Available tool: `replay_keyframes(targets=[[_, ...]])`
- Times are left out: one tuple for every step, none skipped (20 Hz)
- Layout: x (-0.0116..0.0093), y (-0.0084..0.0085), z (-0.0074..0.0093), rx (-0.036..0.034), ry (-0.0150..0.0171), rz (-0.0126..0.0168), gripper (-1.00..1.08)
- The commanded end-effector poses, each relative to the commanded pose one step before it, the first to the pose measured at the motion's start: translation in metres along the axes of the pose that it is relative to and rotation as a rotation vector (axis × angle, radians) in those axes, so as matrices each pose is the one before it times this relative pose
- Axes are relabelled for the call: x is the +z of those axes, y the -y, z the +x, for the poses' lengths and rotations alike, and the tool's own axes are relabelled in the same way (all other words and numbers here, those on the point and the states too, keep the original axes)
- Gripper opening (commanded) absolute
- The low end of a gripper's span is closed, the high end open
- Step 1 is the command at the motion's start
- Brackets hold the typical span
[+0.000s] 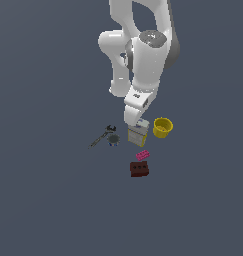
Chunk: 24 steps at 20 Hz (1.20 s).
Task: Pick up a designated object from a clutter of objects.
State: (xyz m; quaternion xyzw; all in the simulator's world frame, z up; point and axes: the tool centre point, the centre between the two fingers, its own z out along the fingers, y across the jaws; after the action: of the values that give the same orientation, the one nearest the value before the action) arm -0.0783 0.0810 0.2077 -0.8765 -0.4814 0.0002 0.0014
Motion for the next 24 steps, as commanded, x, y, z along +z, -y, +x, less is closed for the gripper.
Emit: replay_keyframes(targets=[[0.00294,0.00325,-0.00063,-0.03227,0.00048,-0.00159,1.00],[0.00082,0.00092,-0.00015,-0.00864,0.00020,-0.00034,1.00],[0.00067,0.00076,-0.00011,-0.00710,0.00016,-0.00027,1.00],[0.00052,0.00059,-0.00008,-0.00552,0.00013,-0.00021,1.00],[0.00037,0.00041,-0.00007,-0.00390,0.00009,-0.00015,1.00],[0.00022,0.00026,-0.00002,-0.00239,0.00006,-0.00009,1.00],[0.00007,0.00005,-0.00005,-0.00069,0.00002,-0.00003,1.00],[-0.00036,-0.00037,0.00013,0.00472,0.00007,0.00041,1.00],[0.00025,0.00000,-0.00001,0.00000,0.00000,0.00000,1.00],[0.00075,0.00001,-0.00004,0.00000,0.00000,0.00000,1.00],[0.00125,0.00002,-0.00007,0.00000,0.00000,0.00000,1.00],[0.00175,0.00003,-0.00010,0.00000,0.00000,0.00000,1.00],[0.00222,0.00023,0.00009,-0.00068,-0.00013,0.00004,1.00],[0.00275,0.00004,-0.00016,0.00000,0.00000,0.00000,1.00],[0.00322,0.00024,0.00004,-0.00068,-0.00012,0.00003,1.00],[0.00375,0.00005,-0.00021,0.00000,0.00000,0.00000,1.00],[0.00423,0.00024,-0.00001,-0.00068,-0.00010,0.00002,1.00],[0.00474,0.00022,-0.00002,-0.00068,-0.00009,0.00001,1.00],[0.00477,-0.00001,-0.00023,0.00000,0.00000,0.00000,1.00],[0.00426,0.00024,0.00016,-0.00097,-0.00009,-0.00002,1.00],[0.00380,-0.00009,-0.00014,0.00000,0.00000,0.00000,1.00],[0.00329,0.00010,0.00015,-0.00069,-0.00001,-0.00006,1.00],[0.00282,-0.00013,-0.00006,0.00000,0.00000,0.00000,1.00],[0.00232,-0.00013,-0.00003,0.00000,0.00000,0.00000,1.00]])
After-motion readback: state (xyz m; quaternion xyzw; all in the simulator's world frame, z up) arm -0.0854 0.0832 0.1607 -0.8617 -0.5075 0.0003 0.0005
